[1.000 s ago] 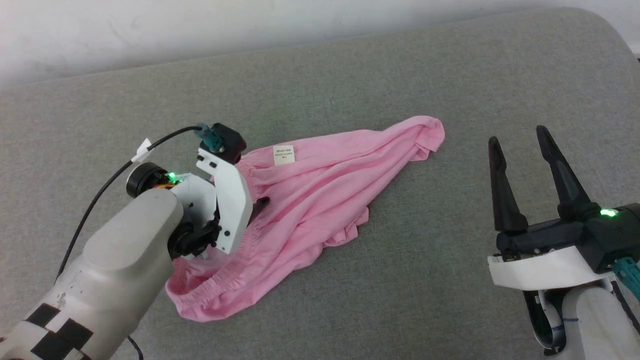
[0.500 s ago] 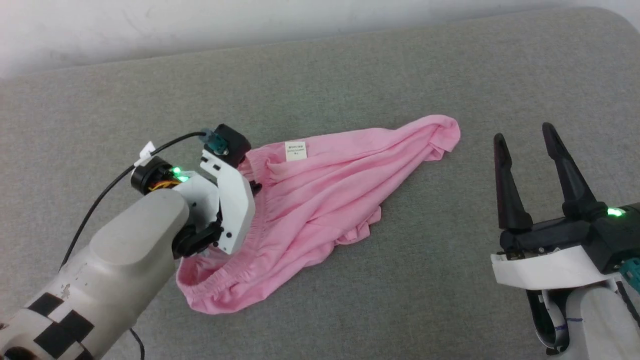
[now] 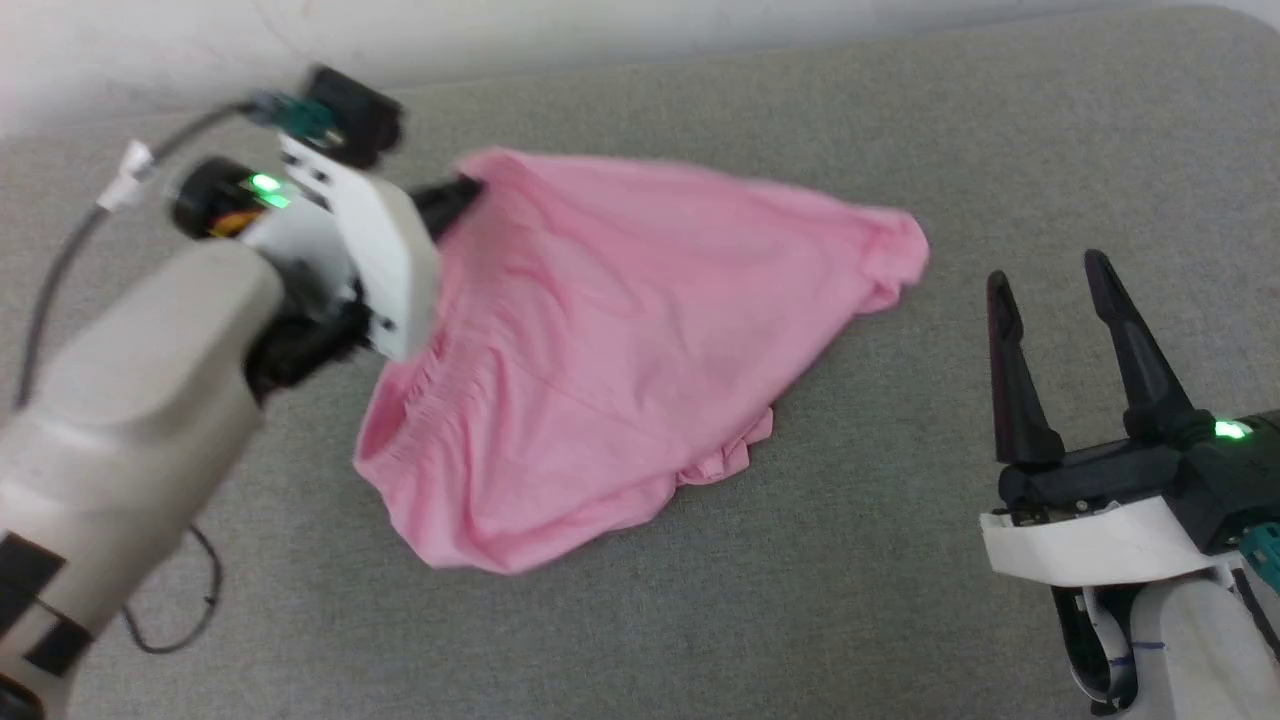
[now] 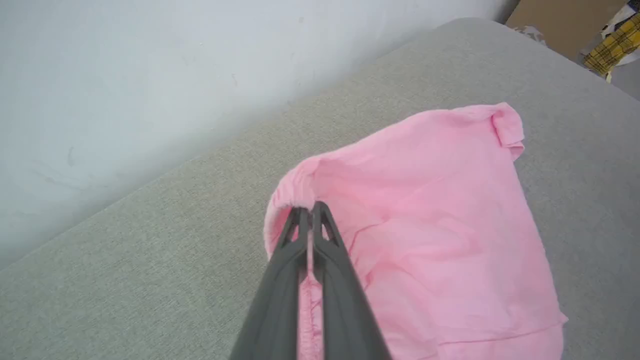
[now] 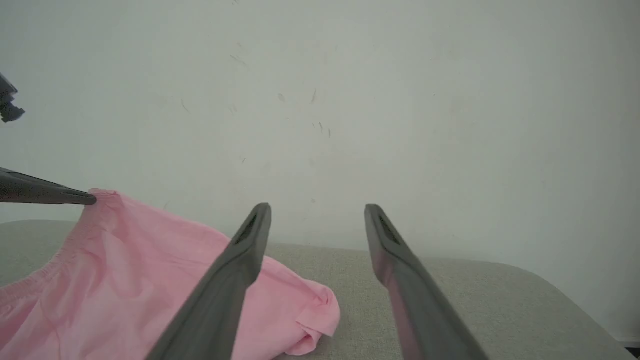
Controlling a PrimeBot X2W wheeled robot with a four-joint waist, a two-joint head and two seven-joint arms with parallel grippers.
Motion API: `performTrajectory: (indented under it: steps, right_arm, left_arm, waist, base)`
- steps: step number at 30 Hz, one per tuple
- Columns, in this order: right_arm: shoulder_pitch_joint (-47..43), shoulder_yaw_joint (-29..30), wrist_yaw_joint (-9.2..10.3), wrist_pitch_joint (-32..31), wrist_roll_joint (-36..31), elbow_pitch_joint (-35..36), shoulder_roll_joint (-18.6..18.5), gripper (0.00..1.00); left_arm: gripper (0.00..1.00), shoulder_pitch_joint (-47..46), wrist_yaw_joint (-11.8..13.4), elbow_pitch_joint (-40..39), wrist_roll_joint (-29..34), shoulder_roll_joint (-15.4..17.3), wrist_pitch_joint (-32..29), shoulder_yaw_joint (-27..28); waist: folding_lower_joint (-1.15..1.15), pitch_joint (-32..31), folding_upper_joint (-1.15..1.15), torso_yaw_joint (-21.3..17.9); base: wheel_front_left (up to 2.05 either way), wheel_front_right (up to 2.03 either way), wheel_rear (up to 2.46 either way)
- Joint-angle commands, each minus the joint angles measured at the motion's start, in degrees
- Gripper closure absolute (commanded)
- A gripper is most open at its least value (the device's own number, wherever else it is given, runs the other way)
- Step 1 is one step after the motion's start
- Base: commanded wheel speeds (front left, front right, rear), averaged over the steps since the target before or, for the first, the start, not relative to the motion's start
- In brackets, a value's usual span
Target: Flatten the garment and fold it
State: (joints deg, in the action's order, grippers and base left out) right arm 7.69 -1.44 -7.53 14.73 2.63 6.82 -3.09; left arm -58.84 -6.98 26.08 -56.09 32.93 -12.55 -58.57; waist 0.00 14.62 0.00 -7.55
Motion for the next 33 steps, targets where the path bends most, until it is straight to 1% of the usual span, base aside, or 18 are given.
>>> performTrajectory:
  steps: [1, 5, 9, 11, 13, 18, 19, 20, 22, 24, 28, 31, 33]
  right_arm:
    - [0.59, -0.43, 0.04, 0.27, 0.48, 0.35, 0.21, 0.0]
    - [2.41, -1.4, 0.04, 0.27, 0.28, 0.29, 0.21, 0.0]
    - [2.98, -1.03, 0.04, 0.27, 0.49, 0.3, 0.21, 0.0]
    - [2.96, -0.68, 0.04, 0.27, 0.57, 0.13, 0.21, 0.0]
    - [2.76, -0.33, 0.04, 0.27, 0.56, 0.05, 0.21, 0.0]
    - [2.55, -0.06, 0.04, 0.27, 0.03, -0.75, 0.21, 0.0]
    - [2.58, -0.11, 0.04, 0.27, -0.08, -0.94, 0.21, 0.0]
    - [2.6, -0.16, 0.04, 0.27, -0.19, -1.1, 0.21, 0.0]
    - [2.48, -0.08, 0.04, 0.27, -0.22, -1.3, 0.21, 0.0]
    - [1.96, 0.3, 0.04, 0.27, -0.23, -1.53, 0.21, 0.0]
    - [0.3, 0.84, 0.04, 0.27, -0.13, -1.81, 0.21, 0.0]
    - [-1.51, 1.35, 0.04, 0.27, -0.15, -1.97, 0.21, 0.0]
    - [-2.51, 1.63, 0.04, 0.27, -0.25, -2.11, 0.21, 0.0]
  left_arm:
    - [1.0, -1.8, 0.78, 3.01, 0.6, 1.16, 0.22, 0.87]
    - [1.0, -3.35, 1.66, 11.27, 2.61, 2.29, -1.18, -0.19]
    - [1.0, -3.44, 2.8, 19.2, 3.92, 2.25, 0.66, -0.56]
    - [1.0, -3.16, 2.67, 22.57, 4.99, 2.15, 1.1, -1.55]
    - [1.0, -2.78, 2.28, 25.33, 4.28, 1.42, 0.82, -1.49]
    - [1.0, -3.04, 1.11, 29.04, 4.96, -0.61, 1.56, -2.89]
    - [0.84, -2.96, 0.89, 29.41, 4.67, -1.27, 1.75, -2.91]
    - [0.0, -2.98, 0.7, 29.59, 4.69, -1.8, 2.27, -3.06]
    - [0.0, -3.14, 0.42, 29.6, 5.67, -2.42, 4.11, -3.9]
    - [0.0, -3.66, 0.38, 28.96, 7.25, -2.83, 7.27, -4.67]
    - [0.0, -4.47, 1.0, 26.65, 10.26, -2.54, 13.52, -5.72]
    - [0.0, -4.82, 1.69, 23.34, 13.42, -1.79, 15.52, -7.77]
    - [0.0, -4.86, 1.47, 20.38, 13.86, -1.68, 15.4, -8.42]
  waist:
    - [0.0, 2.05, 0.0, -1.05]
    - [0.0, 5.14, 0.0, -3.28]
    - [0.0, 7.31, 0.0, -4.99]
    - [0.0, 7.85, 0.0, -5.45]
    - [0.0, 7.94, 0.0, -5.48]
    - [0.0, 6.72, 0.0, -3.95]
    - [0.0, 6.22, 0.0, -3.45]
    - [0.0, 5.69, 0.0, -2.95]
    - [0.0, 4.53, 0.0, -1.87]
    - [0.0, 3.08, 0.0, -0.66]
    - [0.0, 0.37, 0.0, 1.29]
    - [0.0, -1.48, 0.0, 3.04]
    - [0.0, -2.42, 0.0, 4.11]
  base:
    - [0.0, 0.0, 0.0]
    - [0.0, 0.0, 0.0]
    - [0.0, 0.0, 0.0]
    - [0.0, 0.0, 0.0]
    - [0.0, 0.0, 0.0]
    - [0.0, 0.0, 0.0]
    - [0.0, 0.0, 0.0]
    - [0.0, 0.0, 0.0]
    - [0.0, 0.0, 0.0]
    - [0.0, 0.0, 0.0]
    - [0.0, 0.0, 0.0]
    - [0.0, 0.0, 0.0]
    - [0.0, 0.0, 0.0]
